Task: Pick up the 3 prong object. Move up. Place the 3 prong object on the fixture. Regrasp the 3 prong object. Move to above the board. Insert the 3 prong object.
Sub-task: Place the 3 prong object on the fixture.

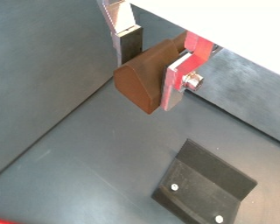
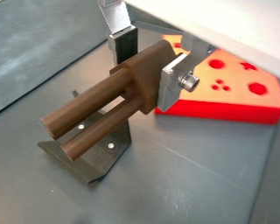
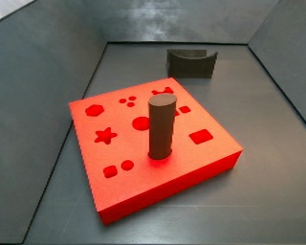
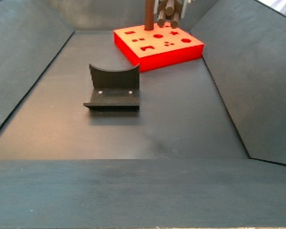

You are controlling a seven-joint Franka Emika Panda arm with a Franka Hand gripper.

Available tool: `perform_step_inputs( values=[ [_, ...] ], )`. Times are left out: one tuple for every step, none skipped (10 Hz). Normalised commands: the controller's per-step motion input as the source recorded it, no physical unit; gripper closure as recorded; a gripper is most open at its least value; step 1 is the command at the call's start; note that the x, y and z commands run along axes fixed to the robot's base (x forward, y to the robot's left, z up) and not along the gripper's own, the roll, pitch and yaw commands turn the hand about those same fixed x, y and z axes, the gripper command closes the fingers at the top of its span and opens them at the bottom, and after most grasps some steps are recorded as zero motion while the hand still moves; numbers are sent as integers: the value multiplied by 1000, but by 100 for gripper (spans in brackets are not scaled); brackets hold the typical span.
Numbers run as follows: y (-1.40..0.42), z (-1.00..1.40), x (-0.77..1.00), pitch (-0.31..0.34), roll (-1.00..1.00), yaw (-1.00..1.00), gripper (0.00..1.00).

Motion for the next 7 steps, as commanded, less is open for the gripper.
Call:
perform_step_inputs(
  values=[
    [-59,34,1000,183,61,292,100],
    [-53,30,1000,184,60,175,100],
    [0,-213,1000,89,-1000,171,100],
    [12,-223,1000,83,-1000,149,100],
    [33,-182,1000,82,-1000,120,100],
    [32,-145,1000,91,-1000,103,100],
    [32,-118,1000,110,-1000,89,100]
  ],
)
